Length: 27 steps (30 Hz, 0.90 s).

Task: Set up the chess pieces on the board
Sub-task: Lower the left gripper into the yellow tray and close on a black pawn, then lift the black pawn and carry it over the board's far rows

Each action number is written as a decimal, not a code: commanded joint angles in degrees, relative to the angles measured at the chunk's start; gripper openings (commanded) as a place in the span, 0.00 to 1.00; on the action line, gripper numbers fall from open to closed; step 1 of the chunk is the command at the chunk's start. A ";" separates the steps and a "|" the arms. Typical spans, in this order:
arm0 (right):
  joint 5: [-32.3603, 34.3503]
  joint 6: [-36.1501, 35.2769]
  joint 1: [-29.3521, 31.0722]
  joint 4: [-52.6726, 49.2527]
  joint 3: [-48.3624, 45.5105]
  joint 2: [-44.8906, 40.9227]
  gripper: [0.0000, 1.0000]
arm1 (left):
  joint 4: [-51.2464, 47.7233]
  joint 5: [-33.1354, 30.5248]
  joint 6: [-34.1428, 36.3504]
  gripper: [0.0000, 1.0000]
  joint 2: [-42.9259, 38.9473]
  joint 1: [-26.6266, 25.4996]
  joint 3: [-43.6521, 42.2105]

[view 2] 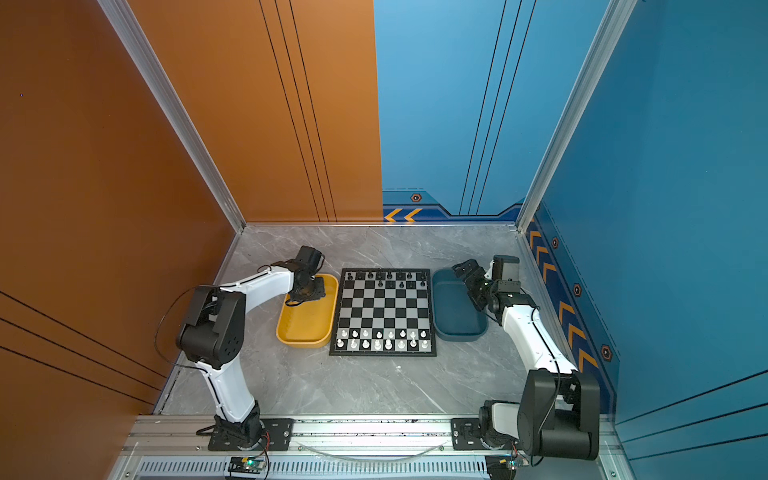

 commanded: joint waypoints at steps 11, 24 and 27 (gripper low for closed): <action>0.49 -0.80 0.50 -1.01 2.00 0.80 1.00 | 0.35 1.76 -0.50 0.23 1.48 0.52 1.27; 0.41 -0.87 0.50 -1.34 2.09 0.58 1.00 | 0.35 1.60 -0.50 0.24 -0.40 0.43 1.04; 0.46 -0.87 0.50 -1.30 2.11 0.52 1.00 | 0.35 1.53 -0.48 0.24 -0.76 0.43 1.07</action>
